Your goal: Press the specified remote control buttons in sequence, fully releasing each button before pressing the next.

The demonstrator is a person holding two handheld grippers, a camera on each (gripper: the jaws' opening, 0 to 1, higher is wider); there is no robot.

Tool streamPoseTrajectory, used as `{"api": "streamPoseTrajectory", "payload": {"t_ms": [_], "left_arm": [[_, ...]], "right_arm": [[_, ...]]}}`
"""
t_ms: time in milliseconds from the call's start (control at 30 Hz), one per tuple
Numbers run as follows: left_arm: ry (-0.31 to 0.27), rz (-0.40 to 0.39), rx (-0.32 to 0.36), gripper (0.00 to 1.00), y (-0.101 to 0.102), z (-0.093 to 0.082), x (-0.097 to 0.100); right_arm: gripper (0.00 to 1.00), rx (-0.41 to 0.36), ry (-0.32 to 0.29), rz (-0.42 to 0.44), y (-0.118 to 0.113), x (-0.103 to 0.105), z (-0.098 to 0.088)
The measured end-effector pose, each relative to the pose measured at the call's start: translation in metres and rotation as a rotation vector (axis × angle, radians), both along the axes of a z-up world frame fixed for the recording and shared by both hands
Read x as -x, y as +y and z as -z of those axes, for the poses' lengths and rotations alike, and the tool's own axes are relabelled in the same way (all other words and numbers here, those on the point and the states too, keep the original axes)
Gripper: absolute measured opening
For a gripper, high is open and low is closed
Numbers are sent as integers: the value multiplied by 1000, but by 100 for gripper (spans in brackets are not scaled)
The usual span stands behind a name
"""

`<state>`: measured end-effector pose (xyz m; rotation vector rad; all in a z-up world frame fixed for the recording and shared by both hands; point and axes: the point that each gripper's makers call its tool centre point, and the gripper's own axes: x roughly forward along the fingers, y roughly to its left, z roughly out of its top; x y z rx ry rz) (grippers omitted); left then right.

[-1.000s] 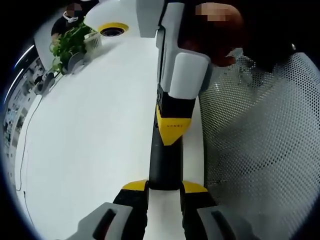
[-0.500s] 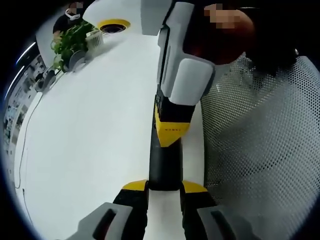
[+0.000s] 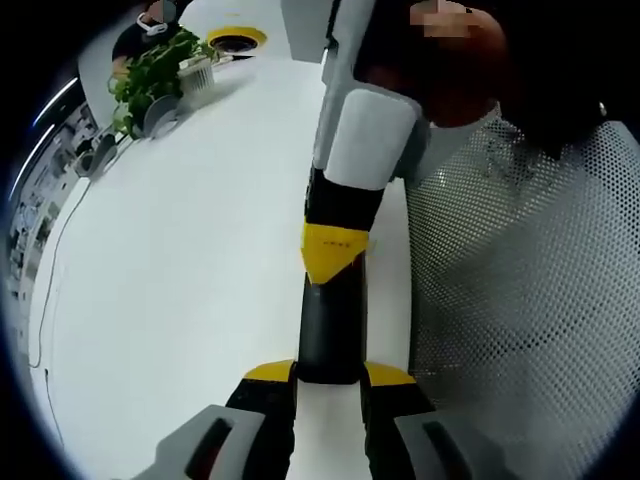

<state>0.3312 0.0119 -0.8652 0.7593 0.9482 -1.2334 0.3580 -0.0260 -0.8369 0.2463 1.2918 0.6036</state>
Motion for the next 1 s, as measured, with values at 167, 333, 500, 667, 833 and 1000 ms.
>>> {"api": "streamPoseTrajectory", "payload": {"t_ms": [167, 333, 500, 667, 833, 1000], "left_arm": [[-12, 7, -6, 24, 0, 0, 0], [-14, 10, 9, 24, 0, 0, 0], [-16, 1, 1, 24, 0, 1, -1], [-13, -6, -5, 24, 0, 1, -2], [-17, -8, -1, 24, 0, 1, -2], [-18, 1, 1, 24, 1, 1, -3]], "right_arm": [[0, -43, -145, 78, -7, -23, -29], [0, -96, -330, 162, -18, -46, -71], [0, -12, -553, 136, -33, -57, -115], [7, 2, -720, 154, -47, -55, -157], [17, 35, -823, 161, -65, -41, -182], [37, 90, -886, 191, -86, -21, -188]]}}
